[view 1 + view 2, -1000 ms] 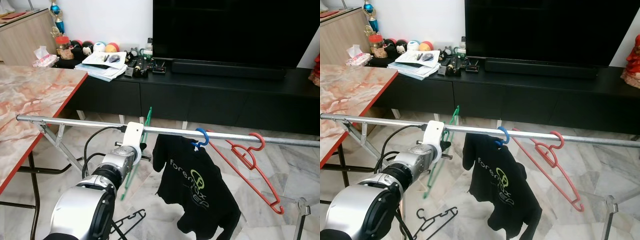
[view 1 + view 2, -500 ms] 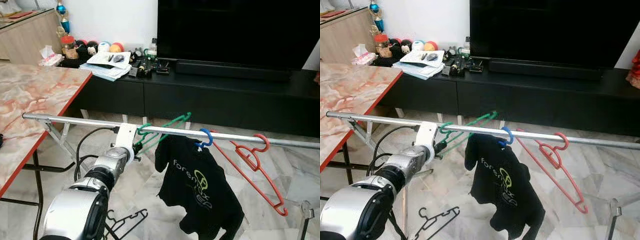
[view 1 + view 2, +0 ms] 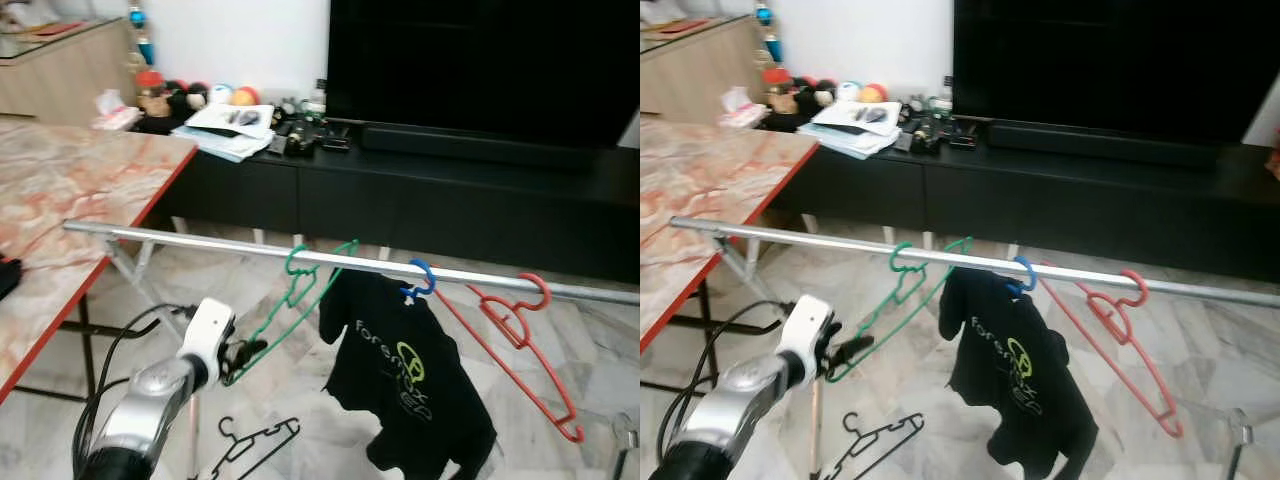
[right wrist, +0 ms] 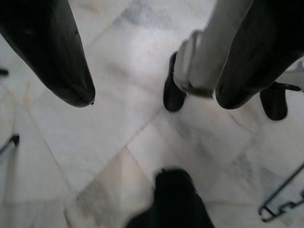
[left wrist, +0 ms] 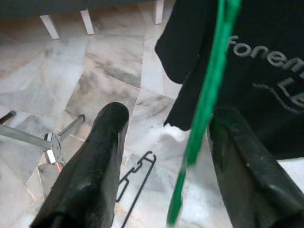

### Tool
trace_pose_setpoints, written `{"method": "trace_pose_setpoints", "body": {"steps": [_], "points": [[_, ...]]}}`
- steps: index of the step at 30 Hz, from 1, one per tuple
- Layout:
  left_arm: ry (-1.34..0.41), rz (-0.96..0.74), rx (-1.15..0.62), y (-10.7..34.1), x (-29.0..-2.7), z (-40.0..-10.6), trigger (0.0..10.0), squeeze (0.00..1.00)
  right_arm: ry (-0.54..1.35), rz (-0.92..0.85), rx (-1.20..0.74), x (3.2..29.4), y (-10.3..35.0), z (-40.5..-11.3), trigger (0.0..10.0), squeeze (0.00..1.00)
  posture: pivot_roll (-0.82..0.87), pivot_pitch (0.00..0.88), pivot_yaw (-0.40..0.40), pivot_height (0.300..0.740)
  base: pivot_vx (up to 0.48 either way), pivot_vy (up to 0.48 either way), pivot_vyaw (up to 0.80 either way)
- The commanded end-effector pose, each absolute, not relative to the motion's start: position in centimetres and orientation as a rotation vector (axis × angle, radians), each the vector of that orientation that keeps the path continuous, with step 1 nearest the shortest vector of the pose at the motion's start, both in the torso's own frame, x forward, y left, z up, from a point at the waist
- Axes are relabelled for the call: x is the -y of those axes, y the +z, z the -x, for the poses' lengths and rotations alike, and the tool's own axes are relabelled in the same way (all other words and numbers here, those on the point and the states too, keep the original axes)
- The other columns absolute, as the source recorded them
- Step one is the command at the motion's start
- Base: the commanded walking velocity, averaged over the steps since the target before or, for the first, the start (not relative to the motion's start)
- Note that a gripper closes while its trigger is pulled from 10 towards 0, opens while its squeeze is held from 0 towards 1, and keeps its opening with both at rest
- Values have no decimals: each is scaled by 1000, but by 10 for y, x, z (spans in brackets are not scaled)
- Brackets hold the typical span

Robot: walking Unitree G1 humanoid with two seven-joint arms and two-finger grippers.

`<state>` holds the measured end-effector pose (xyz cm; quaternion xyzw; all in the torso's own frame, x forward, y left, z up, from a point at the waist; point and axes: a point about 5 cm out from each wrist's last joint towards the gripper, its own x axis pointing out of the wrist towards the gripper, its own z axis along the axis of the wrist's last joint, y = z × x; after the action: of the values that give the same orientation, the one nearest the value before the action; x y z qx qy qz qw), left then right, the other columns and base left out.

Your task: Hang hanger

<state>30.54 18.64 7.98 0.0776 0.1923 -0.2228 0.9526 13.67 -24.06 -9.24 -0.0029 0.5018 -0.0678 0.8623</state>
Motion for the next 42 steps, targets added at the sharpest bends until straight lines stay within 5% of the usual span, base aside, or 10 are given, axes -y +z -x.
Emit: {"method": "trace_pose_setpoints", "body": {"steps": [1, 5, 6, 7, 8, 12, 19, 31, 42], "points": [[-498, -149, -355, 91, -181, -305, 10000, 702, -146, 3, -1077, 241, -95, -131, 10000, 0, 73, 0, -14, 740, 0, 0, 0], [-529, -132, -309, 105, -186, -294, 10000, 690, -147, -4, -1070, 238, -94, -135, 10000, 0, 72, 0, -2, 740, 0, 0, 0], [-508, -132, -281, 113, -193, -287, 10000, 545, -148, -6, -1068, 237, -94, -136, 10000, 0, 75, 0, 3, 740, 0, 0, 0], [-495, -136, -264, 115, -198, -285, 10000, 75, -149, -7, -1067, 237, -94, -137, 10000, 0, 75, 0, 3, 740, 0, 0, 0], [-443, -132, -254, 113, -206, -282, 10000, 0, -153, -9, -1066, 236, -94, -137, 10000, 0, 74, 0, 6, 740, 0, 0, 0], [-110, -146, -354, 68, -255, -254, 10000, 0, -166, -17, -1069, 236, -94, -137, 10000, 0, 90, 0, 7, 740, 0, 0, 0], [43, -251, -679, -9, -282, -209, 10000, 0, -172, -26, -1069, 234, -94, -139, 10000, 0, 94, 0, 0, 740, 0, 0, 0], [-7, -200, -1071, -83, -248, -148, 10000, 0, -191, -51, -1043, 232, -93, -145, 10000, 0, 55, 0, 0, 740, 0, 0, 0], [-5, -137, -1035, -87, -227, -158, 10000, 0, -208, -49, -1047, 235, -92, -145, 10000, 0, 43, 0, -6, 740, 0, 0, 0]]}}
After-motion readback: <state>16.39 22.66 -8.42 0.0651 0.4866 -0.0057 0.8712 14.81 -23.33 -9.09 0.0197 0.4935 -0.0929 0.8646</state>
